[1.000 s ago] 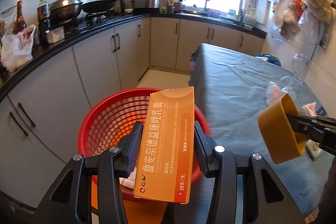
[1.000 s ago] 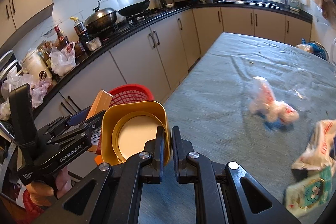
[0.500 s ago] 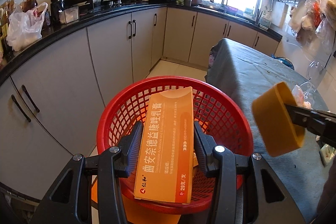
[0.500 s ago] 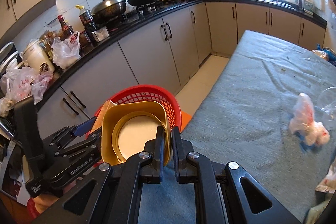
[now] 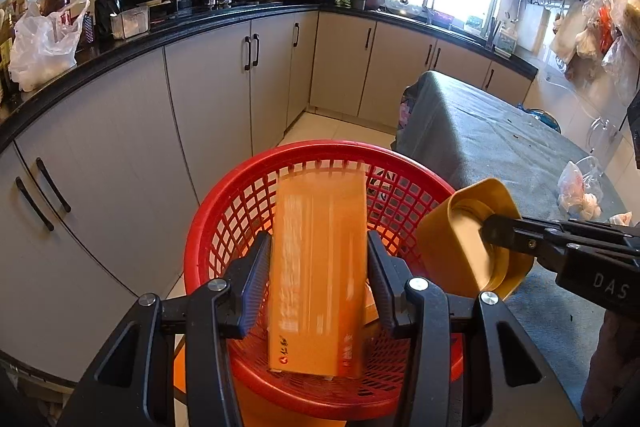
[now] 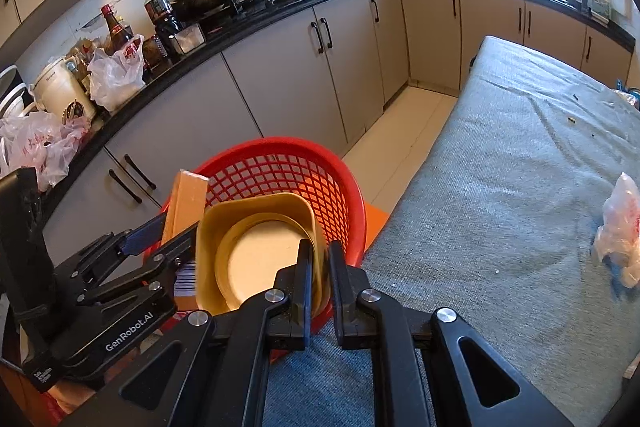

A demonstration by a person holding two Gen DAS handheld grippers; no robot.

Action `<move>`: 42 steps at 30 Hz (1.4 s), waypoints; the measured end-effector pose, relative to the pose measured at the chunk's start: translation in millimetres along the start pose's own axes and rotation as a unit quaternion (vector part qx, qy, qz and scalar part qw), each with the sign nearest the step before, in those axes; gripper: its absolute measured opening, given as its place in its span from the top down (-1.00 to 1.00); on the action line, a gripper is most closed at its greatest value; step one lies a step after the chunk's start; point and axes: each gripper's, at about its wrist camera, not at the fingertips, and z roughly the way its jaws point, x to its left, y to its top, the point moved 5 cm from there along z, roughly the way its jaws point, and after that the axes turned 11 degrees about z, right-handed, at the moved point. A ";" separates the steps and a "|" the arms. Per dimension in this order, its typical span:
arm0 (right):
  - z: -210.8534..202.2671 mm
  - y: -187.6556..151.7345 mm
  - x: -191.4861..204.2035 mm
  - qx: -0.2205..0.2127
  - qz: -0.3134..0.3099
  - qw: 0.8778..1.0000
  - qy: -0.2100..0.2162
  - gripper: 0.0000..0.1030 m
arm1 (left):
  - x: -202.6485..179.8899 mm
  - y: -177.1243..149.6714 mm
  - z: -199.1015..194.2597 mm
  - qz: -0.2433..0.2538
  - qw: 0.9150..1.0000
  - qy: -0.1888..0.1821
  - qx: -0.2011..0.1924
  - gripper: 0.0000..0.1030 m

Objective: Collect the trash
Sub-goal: 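Carry both items over the red wastebasket and open both grippers to drop them, then move both tools back toward the tissue pack and blue-white box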

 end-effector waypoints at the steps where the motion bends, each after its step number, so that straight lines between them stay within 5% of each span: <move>1: -0.5 0.6 -0.5 -0.001 0.000 1.000 0.000 0.78 | -0.2 0.0 0.6 0.000 1.000 -0.001 0.001 0.12; 19: -29.6 -2.2 -2.4 -0.026 0.015 0.999 0.031 0.62 | -2.1 0.8 -19.3 -0.012 1.000 0.004 -0.015 0.02; 42: -100.9 -36.2 -65.9 -0.066 0.063 0.996 0.020 0.35 | -95.5 -6.6 -51.5 0.077 0.996 0.020 -0.028 -0.15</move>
